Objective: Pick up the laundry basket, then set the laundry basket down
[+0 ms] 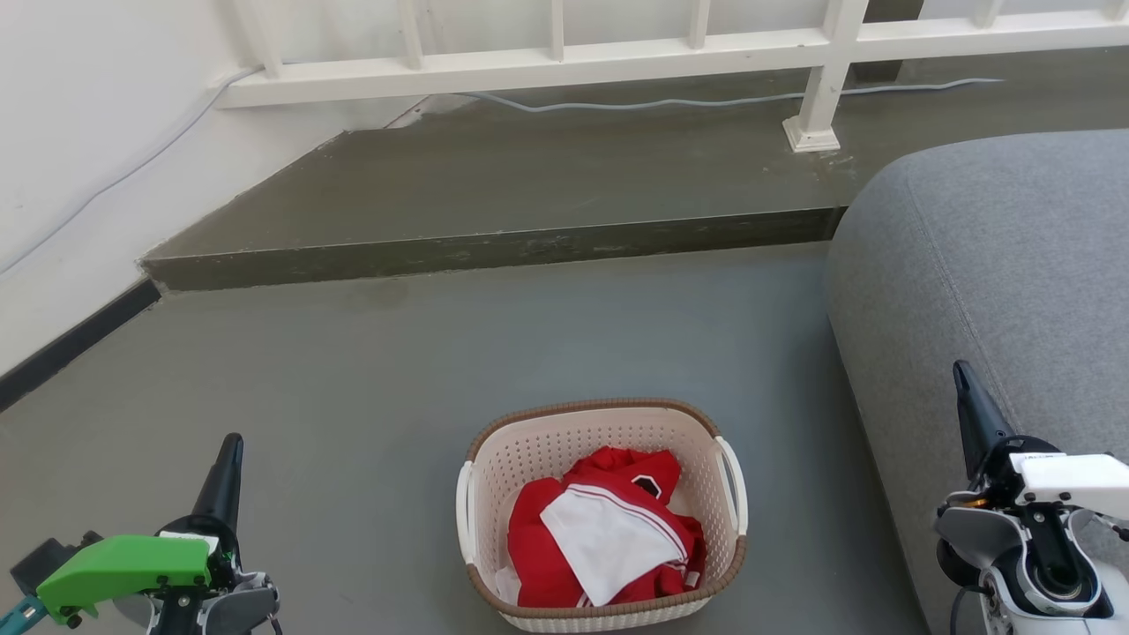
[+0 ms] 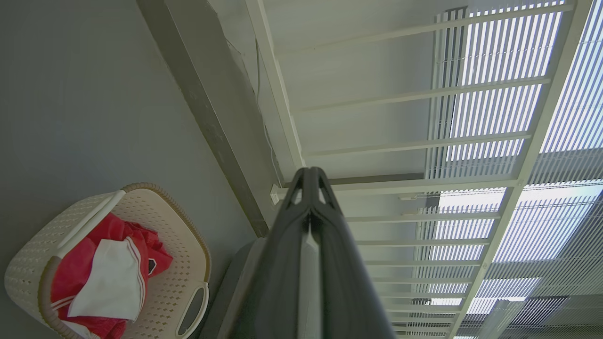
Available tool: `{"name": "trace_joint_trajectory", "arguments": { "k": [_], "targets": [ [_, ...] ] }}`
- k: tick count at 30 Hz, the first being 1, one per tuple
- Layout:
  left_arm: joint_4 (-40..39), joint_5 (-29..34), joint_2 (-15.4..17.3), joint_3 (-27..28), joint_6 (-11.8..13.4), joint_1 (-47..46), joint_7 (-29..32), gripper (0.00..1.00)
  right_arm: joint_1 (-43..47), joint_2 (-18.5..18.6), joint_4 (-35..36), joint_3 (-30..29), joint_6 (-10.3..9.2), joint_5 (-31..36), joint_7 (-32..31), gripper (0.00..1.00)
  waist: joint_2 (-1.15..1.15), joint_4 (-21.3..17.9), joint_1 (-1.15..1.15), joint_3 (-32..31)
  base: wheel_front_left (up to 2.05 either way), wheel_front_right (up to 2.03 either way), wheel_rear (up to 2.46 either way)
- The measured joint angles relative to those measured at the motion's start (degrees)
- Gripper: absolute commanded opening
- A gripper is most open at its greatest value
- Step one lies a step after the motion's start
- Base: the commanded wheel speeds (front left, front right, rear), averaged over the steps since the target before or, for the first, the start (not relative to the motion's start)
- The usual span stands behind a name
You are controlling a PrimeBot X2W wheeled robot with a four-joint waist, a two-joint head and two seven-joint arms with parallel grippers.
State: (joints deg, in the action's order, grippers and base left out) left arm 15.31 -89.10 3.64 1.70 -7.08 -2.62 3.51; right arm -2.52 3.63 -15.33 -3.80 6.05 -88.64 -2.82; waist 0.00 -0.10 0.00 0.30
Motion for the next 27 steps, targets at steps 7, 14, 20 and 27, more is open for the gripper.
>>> {"name": "trace_joint_trajectory", "arguments": {
  "k": [7,14,20,27],
  "targets": [
    [0.5,-3.9,-0.3,0.6,0.0,-0.1,1.1,0.00,-0.6,0.1,-0.3,-1.1,0.51,-5.0,-1.1,0.00,0.00,0.1,0.00,-0.2,0.00,0.00,0.00],
    [0.5,-3.9,-0.4,0.7,0.0,-0.3,1.1,0.00,-0.6,0.1,-0.5,-1.2,0.51,-5.3,-1.3,0.00,0.00,0.1,0.00,-0.2,0.00,0.00,0.00],
    [0.5,-3.9,-0.4,0.8,0.0,-0.8,1.1,0.00,-0.6,0.1,-0.5,-1.2,0.51,-5.3,-1.3,0.00,0.00,0.1,0.00,-0.2,0.00,0.00,0.00],
    [0.5,-3.9,-0.4,0.9,0.0,-0.9,1.1,0.00,-0.6,0.1,-0.6,-1.2,0.52,-5.3,-1.3,0.00,0.00,0.1,0.00,-0.2,0.00,0.00,0.00]
  ]
}}
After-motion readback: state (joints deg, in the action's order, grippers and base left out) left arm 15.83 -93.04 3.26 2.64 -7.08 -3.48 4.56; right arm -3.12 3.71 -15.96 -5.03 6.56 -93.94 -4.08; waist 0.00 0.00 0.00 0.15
